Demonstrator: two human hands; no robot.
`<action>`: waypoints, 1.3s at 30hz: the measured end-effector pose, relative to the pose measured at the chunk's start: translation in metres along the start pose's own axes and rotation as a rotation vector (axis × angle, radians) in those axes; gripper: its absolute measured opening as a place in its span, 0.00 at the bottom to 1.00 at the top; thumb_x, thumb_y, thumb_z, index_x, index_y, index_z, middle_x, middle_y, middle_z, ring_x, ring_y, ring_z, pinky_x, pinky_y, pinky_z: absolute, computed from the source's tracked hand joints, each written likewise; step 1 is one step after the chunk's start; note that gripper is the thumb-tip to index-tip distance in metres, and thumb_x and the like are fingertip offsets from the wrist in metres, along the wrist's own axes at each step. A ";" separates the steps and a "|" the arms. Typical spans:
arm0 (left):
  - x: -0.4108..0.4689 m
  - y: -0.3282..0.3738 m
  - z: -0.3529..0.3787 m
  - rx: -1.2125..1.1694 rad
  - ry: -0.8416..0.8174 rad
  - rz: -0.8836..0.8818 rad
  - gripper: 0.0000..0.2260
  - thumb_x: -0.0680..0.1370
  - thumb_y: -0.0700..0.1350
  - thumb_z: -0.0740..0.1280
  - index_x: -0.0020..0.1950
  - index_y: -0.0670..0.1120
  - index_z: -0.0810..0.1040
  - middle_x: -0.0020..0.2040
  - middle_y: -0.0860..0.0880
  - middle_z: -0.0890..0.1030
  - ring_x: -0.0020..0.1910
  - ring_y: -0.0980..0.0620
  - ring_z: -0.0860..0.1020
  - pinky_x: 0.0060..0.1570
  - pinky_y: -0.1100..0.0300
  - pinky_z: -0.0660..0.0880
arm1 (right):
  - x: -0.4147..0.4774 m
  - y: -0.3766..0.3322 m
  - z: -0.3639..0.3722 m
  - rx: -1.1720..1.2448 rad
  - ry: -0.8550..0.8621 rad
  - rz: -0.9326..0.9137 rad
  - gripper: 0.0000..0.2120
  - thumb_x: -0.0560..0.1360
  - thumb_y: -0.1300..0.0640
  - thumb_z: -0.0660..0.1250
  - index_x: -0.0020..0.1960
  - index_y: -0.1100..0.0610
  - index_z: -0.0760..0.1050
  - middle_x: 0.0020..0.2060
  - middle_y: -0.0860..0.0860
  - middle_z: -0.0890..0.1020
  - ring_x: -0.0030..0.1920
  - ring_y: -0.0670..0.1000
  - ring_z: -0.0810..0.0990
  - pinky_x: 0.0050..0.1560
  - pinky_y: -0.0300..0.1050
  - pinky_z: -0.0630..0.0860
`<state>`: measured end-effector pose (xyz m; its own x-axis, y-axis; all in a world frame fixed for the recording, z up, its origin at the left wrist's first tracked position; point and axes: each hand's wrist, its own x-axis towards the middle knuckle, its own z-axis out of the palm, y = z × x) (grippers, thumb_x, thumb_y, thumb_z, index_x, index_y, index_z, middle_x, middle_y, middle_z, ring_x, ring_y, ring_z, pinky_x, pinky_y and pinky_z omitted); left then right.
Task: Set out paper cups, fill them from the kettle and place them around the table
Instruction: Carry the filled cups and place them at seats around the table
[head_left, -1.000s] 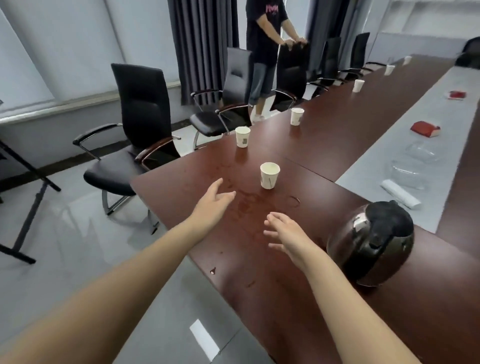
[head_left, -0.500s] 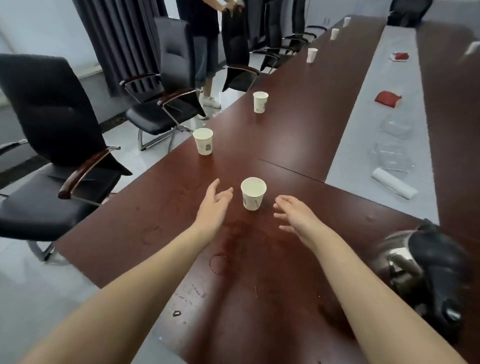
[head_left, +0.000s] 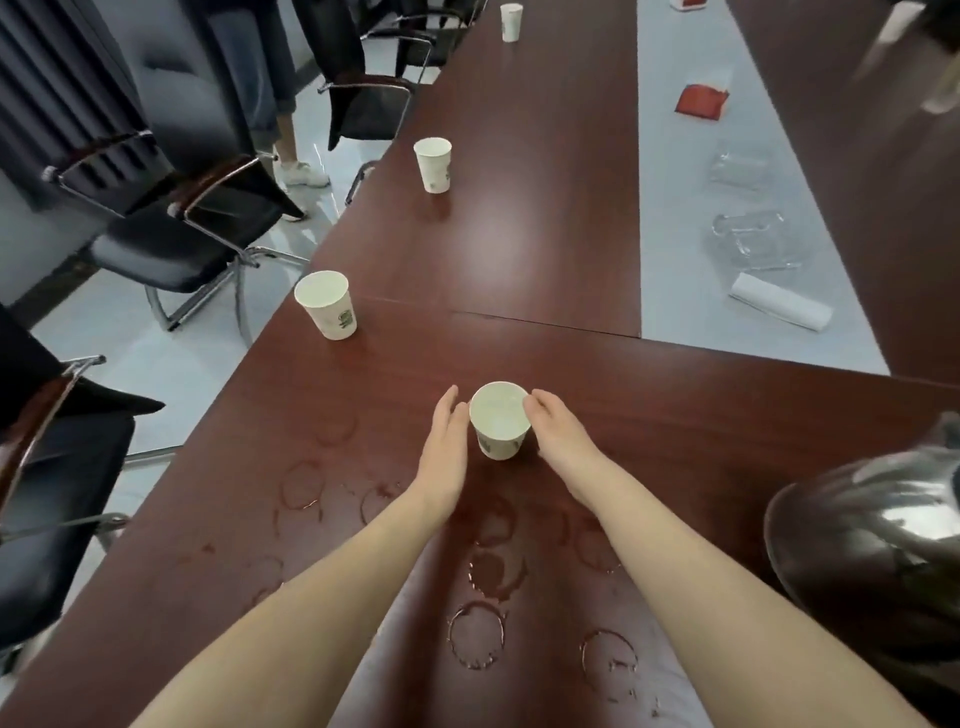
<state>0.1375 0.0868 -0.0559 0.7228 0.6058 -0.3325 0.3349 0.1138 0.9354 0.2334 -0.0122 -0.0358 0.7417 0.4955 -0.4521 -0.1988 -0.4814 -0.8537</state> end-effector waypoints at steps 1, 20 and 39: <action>0.007 -0.007 0.002 -0.011 -0.011 -0.012 0.27 0.77 0.61 0.54 0.75 0.56 0.58 0.72 0.58 0.63 0.71 0.58 0.62 0.73 0.54 0.57 | 0.005 0.005 0.004 0.006 0.010 -0.005 0.23 0.81 0.48 0.53 0.74 0.54 0.61 0.71 0.50 0.67 0.70 0.51 0.65 0.70 0.53 0.64; 0.025 -0.022 0.026 -0.048 -0.024 0.046 0.22 0.82 0.55 0.47 0.68 0.45 0.66 0.63 0.47 0.74 0.64 0.49 0.72 0.66 0.53 0.67 | 0.023 0.037 0.050 0.178 0.184 -0.042 0.31 0.72 0.36 0.44 0.66 0.48 0.71 0.64 0.50 0.75 0.67 0.54 0.68 0.70 0.55 0.62; -0.055 0.048 0.064 -0.042 -0.157 0.010 0.31 0.70 0.69 0.49 0.61 0.54 0.76 0.56 0.51 0.81 0.59 0.49 0.77 0.62 0.44 0.71 | -0.083 -0.001 -0.013 0.442 0.335 -0.117 0.22 0.69 0.34 0.48 0.57 0.39 0.70 0.63 0.50 0.74 0.64 0.51 0.72 0.68 0.55 0.66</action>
<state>0.1525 0.0083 -0.0004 0.8125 0.4773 -0.3348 0.3041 0.1431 0.9418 0.1803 -0.0620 0.0062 0.9234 0.2357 -0.3030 -0.2990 -0.0533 -0.9528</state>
